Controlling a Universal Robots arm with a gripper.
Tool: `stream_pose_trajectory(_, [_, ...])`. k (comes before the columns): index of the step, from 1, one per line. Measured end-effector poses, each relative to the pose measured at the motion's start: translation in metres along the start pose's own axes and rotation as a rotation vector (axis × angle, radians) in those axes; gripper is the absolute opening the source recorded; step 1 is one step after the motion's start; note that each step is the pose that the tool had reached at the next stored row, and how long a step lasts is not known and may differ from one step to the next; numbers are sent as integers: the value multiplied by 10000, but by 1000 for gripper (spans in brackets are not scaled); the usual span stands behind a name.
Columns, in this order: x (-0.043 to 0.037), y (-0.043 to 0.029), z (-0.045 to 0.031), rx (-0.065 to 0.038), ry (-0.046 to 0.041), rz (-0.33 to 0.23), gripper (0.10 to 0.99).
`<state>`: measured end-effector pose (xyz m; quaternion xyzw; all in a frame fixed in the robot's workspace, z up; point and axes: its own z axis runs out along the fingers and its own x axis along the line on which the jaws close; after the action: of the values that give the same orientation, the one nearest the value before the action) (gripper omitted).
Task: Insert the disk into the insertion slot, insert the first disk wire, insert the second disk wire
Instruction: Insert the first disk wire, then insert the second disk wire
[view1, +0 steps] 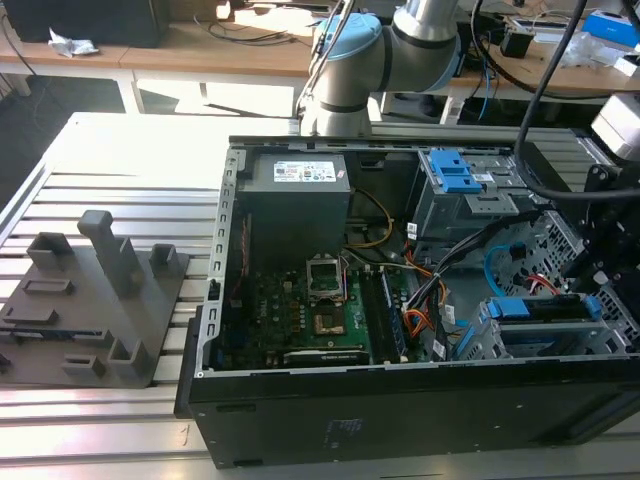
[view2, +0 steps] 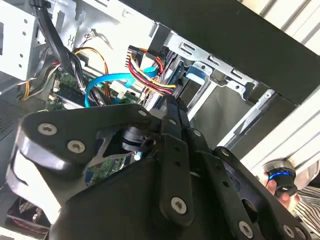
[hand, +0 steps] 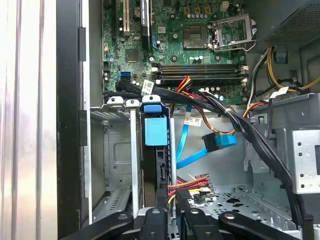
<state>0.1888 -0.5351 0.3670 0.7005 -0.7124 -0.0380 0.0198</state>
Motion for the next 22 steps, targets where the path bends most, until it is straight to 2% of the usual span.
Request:
stream_pose_trajectory(1, [-11,7,-89,0,-1,0,106])
stream_pose_trajectory(3, [-29,20,-248,0,1,-1,106])
stream_pose_trajectory(6, [-32,29,-357,0,1,0,106])
stream_pose_trajectory(20, [-32,30,-360,0,-9,-1,106])
stream_pose_trajectory(21, [-32,30,-360,-1,-9,-1,114])
stream_pose_trajectory(22, [-32,29,-360,-1,-10,-2,173])
